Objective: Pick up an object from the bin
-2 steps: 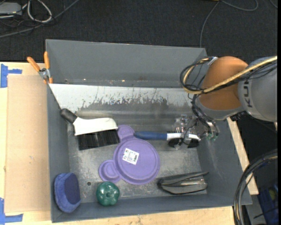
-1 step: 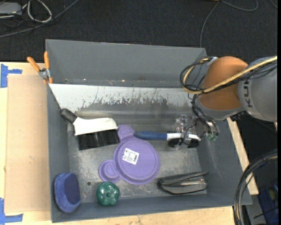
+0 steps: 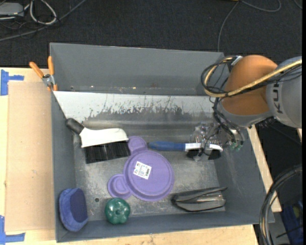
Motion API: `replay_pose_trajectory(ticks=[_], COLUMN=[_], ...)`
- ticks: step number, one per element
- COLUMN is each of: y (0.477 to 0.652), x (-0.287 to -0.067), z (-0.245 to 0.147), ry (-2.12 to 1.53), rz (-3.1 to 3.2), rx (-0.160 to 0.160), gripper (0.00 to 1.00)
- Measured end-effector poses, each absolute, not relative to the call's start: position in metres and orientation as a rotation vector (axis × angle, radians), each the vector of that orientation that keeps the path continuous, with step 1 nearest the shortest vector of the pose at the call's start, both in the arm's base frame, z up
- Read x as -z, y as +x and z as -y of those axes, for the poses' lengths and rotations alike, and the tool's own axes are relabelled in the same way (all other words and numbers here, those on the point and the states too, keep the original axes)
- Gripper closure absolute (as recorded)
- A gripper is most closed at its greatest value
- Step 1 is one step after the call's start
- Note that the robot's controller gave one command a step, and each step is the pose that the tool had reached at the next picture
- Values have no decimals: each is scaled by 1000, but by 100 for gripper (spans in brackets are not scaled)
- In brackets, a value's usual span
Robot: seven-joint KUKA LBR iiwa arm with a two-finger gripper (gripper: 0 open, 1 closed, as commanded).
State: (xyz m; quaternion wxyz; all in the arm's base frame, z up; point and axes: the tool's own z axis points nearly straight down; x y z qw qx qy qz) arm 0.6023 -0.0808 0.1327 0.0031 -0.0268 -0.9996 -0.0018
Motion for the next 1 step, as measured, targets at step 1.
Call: replay_pose_trajectory(ticks=[1], y=[585], x=[-128], z=[75], ry=[-109], rz=[3145], rx=[4], gripper=[100])
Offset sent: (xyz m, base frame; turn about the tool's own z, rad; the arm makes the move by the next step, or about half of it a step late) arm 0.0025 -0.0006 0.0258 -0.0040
